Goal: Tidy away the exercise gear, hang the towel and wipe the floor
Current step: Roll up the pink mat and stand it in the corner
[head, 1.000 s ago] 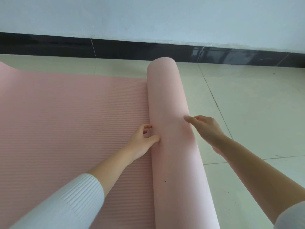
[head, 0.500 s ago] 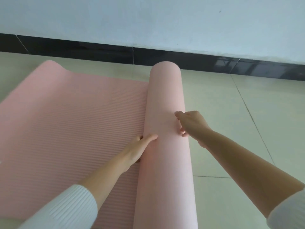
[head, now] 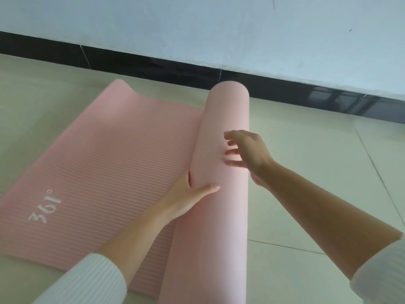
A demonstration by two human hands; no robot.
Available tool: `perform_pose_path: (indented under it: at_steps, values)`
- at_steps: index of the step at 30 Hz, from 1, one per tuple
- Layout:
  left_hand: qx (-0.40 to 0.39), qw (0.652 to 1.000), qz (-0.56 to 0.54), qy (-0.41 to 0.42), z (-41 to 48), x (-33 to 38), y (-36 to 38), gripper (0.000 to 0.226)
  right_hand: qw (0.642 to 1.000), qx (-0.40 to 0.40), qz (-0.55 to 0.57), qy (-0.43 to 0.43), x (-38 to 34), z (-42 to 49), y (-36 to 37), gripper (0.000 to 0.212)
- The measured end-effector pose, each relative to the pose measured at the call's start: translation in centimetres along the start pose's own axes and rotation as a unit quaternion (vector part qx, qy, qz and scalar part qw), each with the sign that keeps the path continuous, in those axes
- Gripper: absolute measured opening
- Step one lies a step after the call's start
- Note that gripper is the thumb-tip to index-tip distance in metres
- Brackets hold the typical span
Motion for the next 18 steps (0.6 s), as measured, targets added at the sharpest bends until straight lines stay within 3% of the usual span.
perform_pose_path:
  at_steps: [2,4,5,7,8,11,14,15,18]
  values:
    - [0.021,1.0,-0.007,0.003,0.3,-0.4,-1.2,0.062,0.999,-0.001,0.039,0.009,0.1,0.4,1.3,0.017]
    - [0.059,0.998,0.01,0.015,0.7,-0.8,-2.8,0.083,0.991,0.056,-0.09,-0.08,0.4,1.1,2.1,0.021]
    - [0.072,0.997,0.017,0.023,0.9,-0.8,-3.6,0.085,0.97,0.087,-0.187,-0.128,0.7,1.2,2.3,0.025]
    - [0.085,0.995,0.017,0.051,1.2,-1.1,-5.1,0.075,0.936,0.102,-0.294,-0.167,1.3,1.1,3.0,0.03]
    - [0.09,0.993,0.02,0.069,1.3,-1.2,-5.8,0.067,0.936,0.086,-0.3,-0.164,1.6,0.9,3.6,0.033]
    - [0.119,0.989,0.027,0.085,1.8,-1.8,-8.0,0.052,0.966,0.034,-0.212,-0.146,1.5,0.0,5.9,0.035]
    - [0.134,0.989,0.043,0.053,1.9,-2.0,-10.0,0.014,0.988,0.017,-0.112,-0.107,-0.2,-0.4,7.7,0.033]
    - [0.124,0.988,0.074,0.05,2.1,-2.2,-10.4,0.015,0.994,0.005,-0.071,-0.086,-0.6,-0.3,8.2,0.033]
    - [0.109,0.981,0.16,0.032,2.3,-2.9,-11.3,0.055,0.997,-0.039,0.069,-0.016,-1.1,-0.5,9.6,0.029]
Point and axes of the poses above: each hand's wrist, its own z-axis towards the middle knuckle, its own y-axis out of the palm, x = y × z, the point moved 2 cm from there along z, towards the middle knuckle, and after that the axes turned 14 degrees about x, right-handed, at the moved point
